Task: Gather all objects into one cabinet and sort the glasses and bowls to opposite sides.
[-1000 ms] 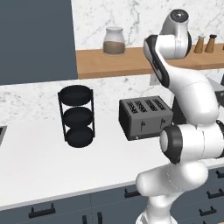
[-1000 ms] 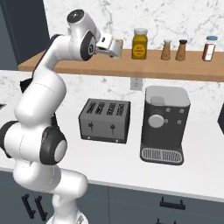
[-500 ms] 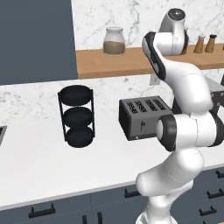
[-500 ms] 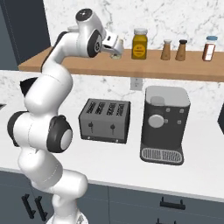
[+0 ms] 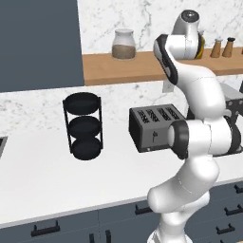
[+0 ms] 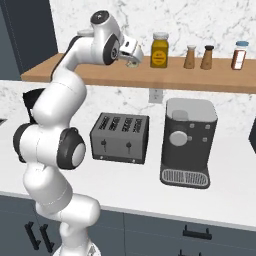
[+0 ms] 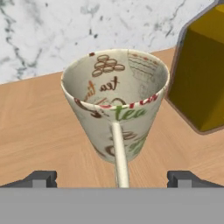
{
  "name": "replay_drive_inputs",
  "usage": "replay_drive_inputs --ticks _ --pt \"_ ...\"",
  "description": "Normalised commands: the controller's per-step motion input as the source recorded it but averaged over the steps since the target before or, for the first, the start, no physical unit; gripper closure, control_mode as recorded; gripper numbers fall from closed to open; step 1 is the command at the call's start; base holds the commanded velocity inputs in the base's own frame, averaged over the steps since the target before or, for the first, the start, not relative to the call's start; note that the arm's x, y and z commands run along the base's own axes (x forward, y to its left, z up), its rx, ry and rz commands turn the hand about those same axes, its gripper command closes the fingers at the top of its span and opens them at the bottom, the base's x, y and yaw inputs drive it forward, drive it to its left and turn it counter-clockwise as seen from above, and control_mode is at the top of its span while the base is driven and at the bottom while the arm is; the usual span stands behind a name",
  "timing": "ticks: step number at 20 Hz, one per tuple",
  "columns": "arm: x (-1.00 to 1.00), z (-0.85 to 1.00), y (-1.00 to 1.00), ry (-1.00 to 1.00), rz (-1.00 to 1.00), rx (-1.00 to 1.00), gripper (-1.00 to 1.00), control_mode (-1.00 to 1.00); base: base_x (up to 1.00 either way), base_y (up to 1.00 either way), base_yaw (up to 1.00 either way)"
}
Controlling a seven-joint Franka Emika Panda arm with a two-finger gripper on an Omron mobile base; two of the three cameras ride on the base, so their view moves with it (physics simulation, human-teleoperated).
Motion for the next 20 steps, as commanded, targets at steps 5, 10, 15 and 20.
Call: replay_drive_inputs --ticks 5,10,15,20 --pt "0.13 -0.06 -0.02 0.0 -0.01 0.0 -1.0 -1.0 0.0 0.0 0.0" --pt "0.0 0.0 -0.03 0.0 0.0 0.0 -1.0 -1.0 0.0 0.0 0.0" --pt "0.0 0.0 0.0 0.0 0.0 0.0 -1.0 -1.0 0.0 0.0 0.0" --pt "0.0 -0.02 0.0 0.0 -0.01 0.0 -1.0 -1.0 0.0 0.0 0.0"
